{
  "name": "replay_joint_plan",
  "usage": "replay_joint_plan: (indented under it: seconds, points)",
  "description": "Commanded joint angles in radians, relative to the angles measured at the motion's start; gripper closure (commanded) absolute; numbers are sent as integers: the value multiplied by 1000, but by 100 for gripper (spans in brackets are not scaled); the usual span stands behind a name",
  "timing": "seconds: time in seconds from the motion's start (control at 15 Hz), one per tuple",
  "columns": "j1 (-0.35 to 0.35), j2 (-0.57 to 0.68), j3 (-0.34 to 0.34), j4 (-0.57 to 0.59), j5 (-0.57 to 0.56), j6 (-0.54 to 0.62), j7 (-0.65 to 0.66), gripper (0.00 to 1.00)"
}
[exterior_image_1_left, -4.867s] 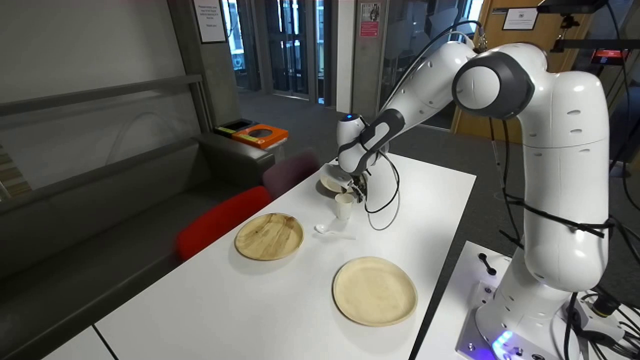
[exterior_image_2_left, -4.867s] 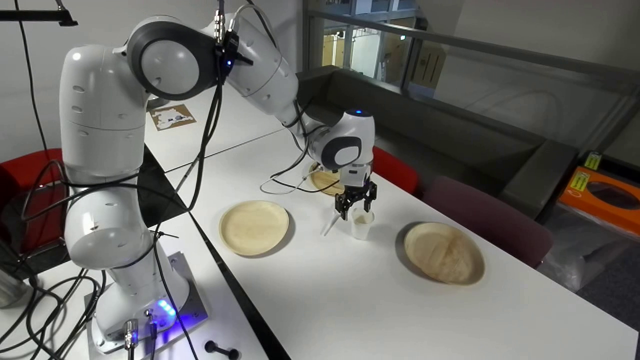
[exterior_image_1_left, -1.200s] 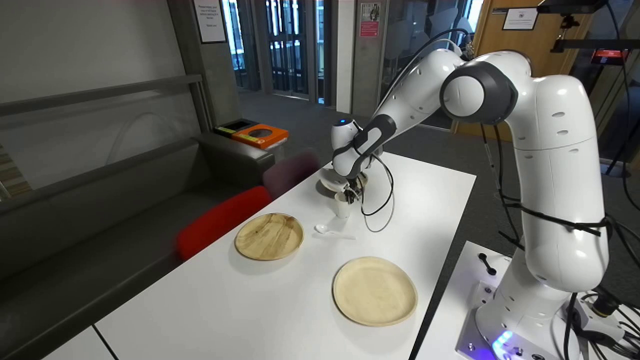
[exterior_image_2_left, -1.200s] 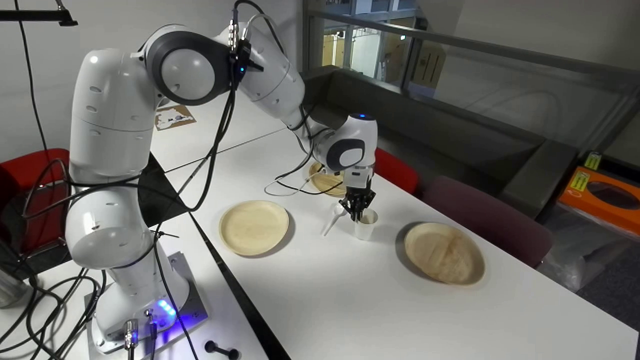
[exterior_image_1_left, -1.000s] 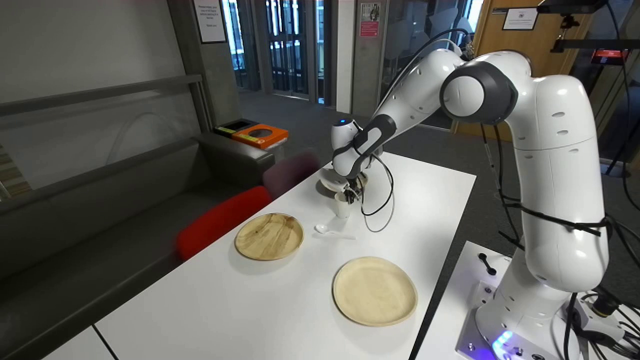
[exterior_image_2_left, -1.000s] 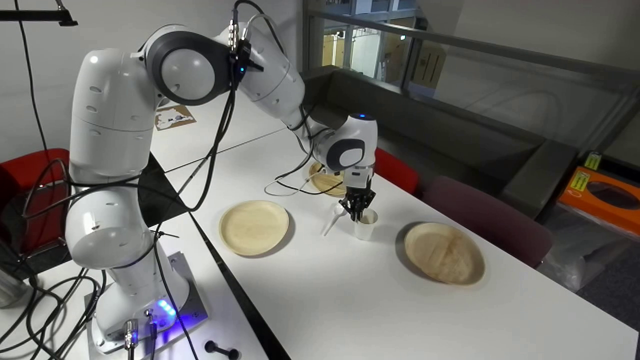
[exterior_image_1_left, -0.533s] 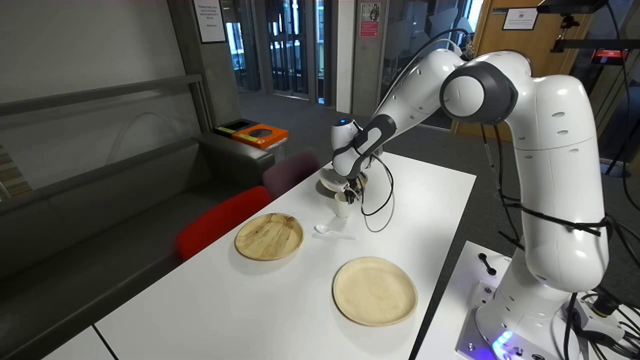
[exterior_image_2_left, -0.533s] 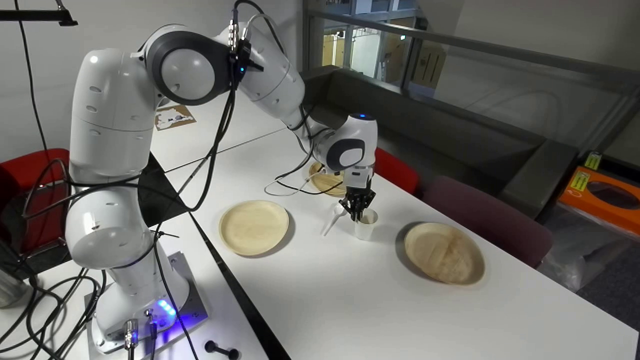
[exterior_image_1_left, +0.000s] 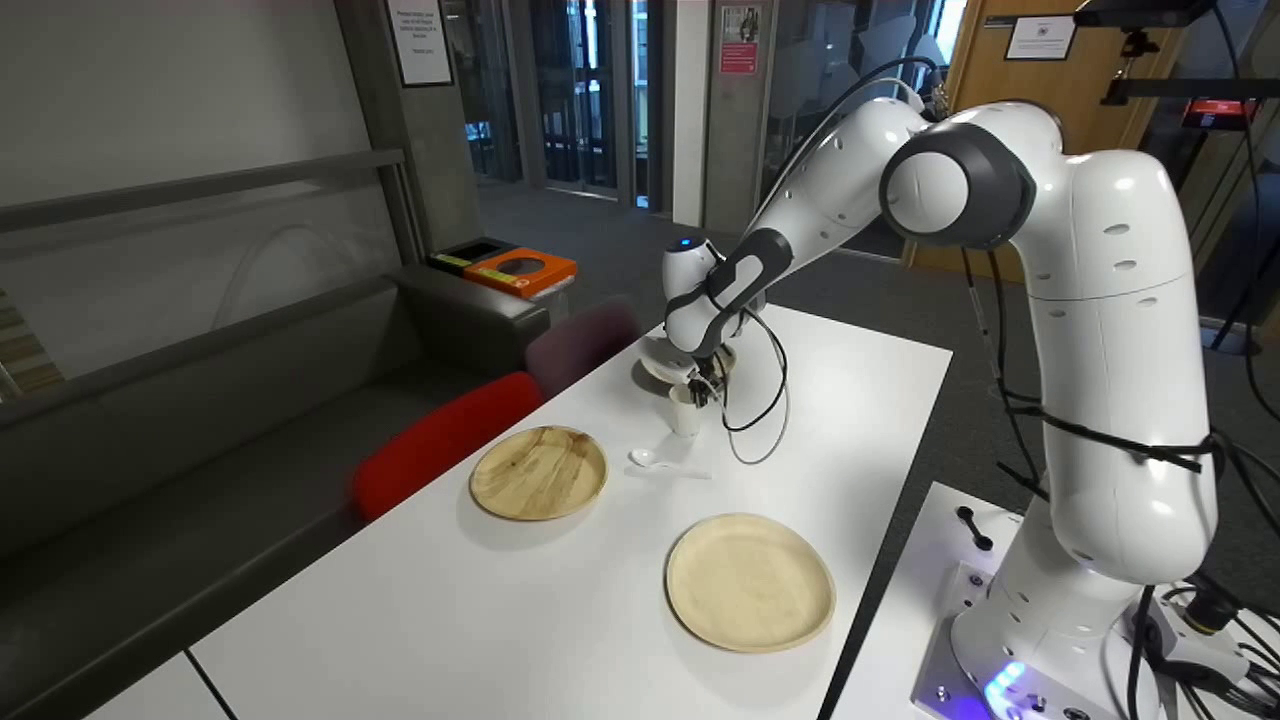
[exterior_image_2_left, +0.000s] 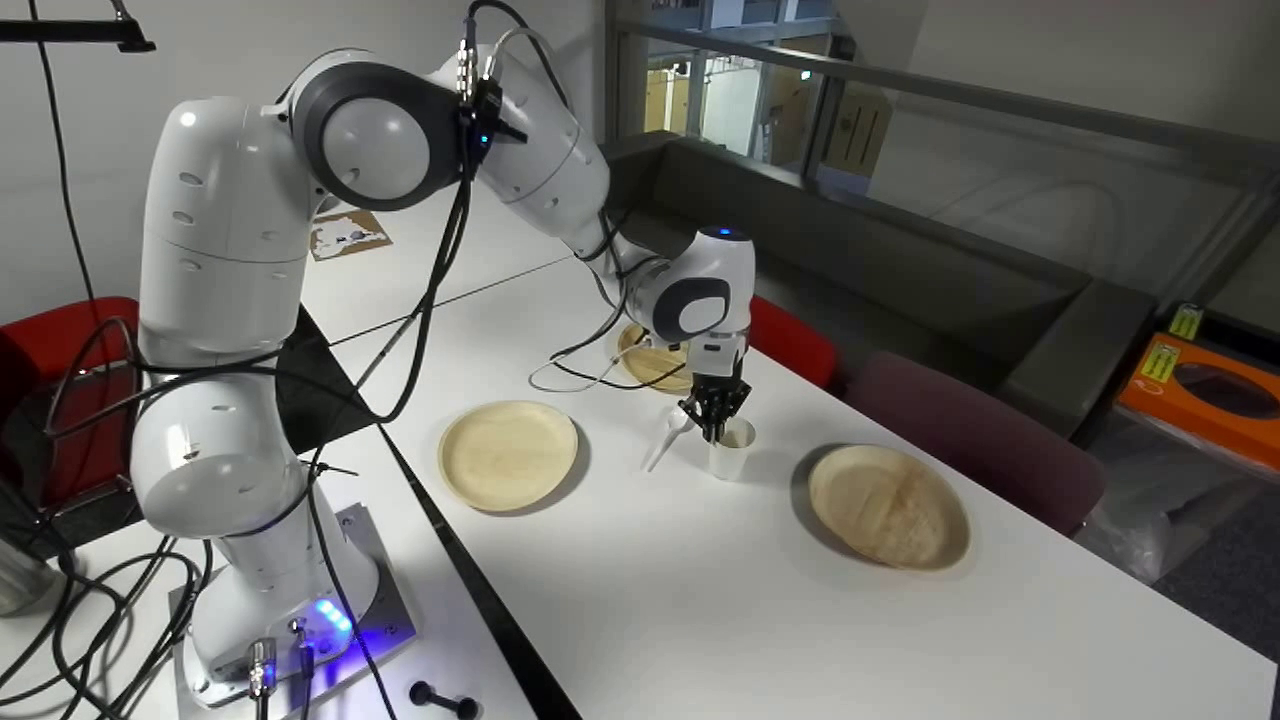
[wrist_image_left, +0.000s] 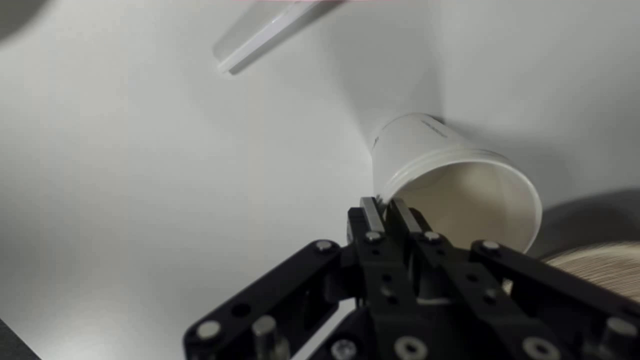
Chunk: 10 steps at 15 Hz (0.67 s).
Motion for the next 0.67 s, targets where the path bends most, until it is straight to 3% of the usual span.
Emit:
replay_joint_plan:
  seconds: [0.0, 0.2, 0.6]
  points:
    - [16, -5, -20, 28, 19, -55, -28, 88]
    - [15, -4, -20, 29, 20, -56, -28, 100]
    - [16, -9, -20, 26, 18, -53, -28, 99]
